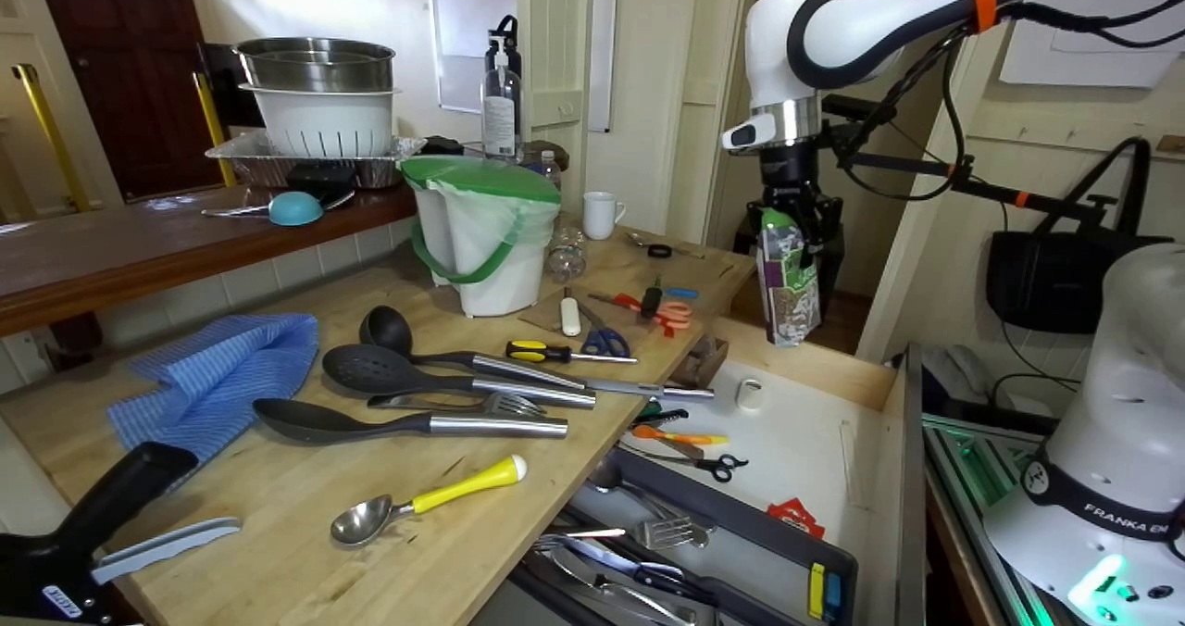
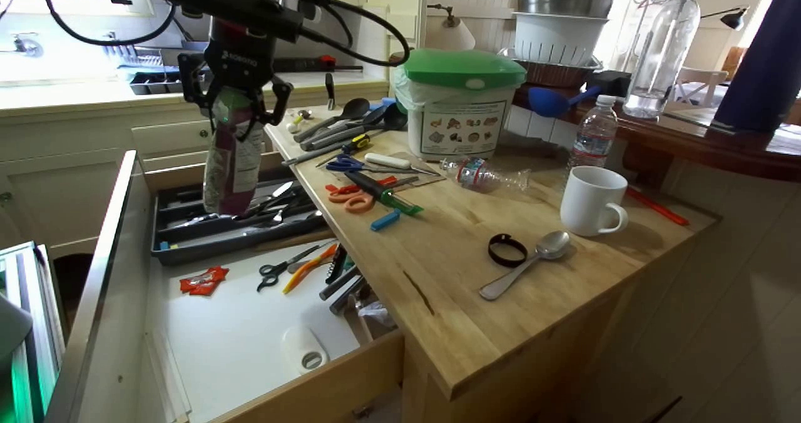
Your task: Put the packet on the right inside the open drawer.
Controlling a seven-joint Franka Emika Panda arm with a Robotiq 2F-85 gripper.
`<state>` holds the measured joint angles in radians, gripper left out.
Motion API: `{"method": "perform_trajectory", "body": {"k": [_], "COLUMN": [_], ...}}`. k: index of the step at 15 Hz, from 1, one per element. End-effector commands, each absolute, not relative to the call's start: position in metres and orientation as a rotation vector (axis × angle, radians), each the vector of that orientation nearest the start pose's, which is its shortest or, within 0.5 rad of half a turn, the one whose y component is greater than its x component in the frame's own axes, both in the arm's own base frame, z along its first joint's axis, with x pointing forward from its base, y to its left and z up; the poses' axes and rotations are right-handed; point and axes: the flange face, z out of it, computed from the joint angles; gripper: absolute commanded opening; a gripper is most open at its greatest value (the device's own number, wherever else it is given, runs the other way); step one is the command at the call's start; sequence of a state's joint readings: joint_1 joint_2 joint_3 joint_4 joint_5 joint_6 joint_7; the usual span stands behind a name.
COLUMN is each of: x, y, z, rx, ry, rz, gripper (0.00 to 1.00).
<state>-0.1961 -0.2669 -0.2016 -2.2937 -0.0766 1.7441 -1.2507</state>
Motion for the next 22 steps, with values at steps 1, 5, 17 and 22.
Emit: {"method": "perform_trajectory", "body": {"k": [1,5,17,22], "x": [0.384,0.367,0.334,0.328], "y": [-0.187,-0.196,-0.169,-0.168], "z": [0.4,0.347,0.223,0.203], "rx": [-2.645,-2.628,-2.631,-2.56], "ry": [-1.245,-1.207,-1.245,-1.169], "rz": [0.403,0.422,0.315,0.282], "gripper": [0.12,0.12,0.12,0.12]}}
